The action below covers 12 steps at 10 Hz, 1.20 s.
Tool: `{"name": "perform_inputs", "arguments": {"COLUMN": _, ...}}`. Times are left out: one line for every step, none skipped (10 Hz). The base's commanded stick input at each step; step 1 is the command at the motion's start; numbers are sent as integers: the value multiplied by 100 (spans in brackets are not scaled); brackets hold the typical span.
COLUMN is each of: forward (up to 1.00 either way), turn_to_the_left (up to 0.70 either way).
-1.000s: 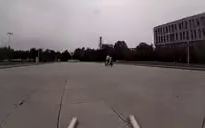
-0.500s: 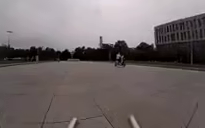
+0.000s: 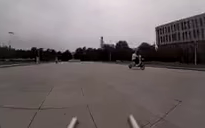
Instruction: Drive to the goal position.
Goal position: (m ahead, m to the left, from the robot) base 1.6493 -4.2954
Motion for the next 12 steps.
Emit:
{"name": "perform_inputs", "arguments": {"forward": 100, "turn_to_the_left": 0}}
{"name": "perform_inputs", "arguments": {"forward": 100, "turn_to_the_left": 0}}
{"name": "perform_inputs", "arguments": {"forward": 100, "turn_to_the_left": 0}}
{"name": "perform_inputs", "arguments": {"forward": 100, "turn_to_the_left": 0}}
{"name": "perform_inputs", "arguments": {"forward": 100, "turn_to_the_left": 0}}
{"name": "perform_inputs", "arguments": {"forward": 100, "turn_to_the_left": 0}}
{"name": "perform_inputs", "arguments": {"forward": 100, "turn_to_the_left": 0}}
{"name": "perform_inputs", "arguments": {"forward": 100, "turn_to_the_left": 0}}
{"name": "perform_inputs", "arguments": {"forward": 100, "turn_to_the_left": 0}}
{"name": "perform_inputs", "arguments": {"forward": 100, "turn_to_the_left": 0}}
{"name": "perform_inputs", "arguments": {"forward": 100, "turn_to_the_left": 0}}
{"name": "perform_inputs", "arguments": {"forward": 100, "turn_to_the_left": 1}}
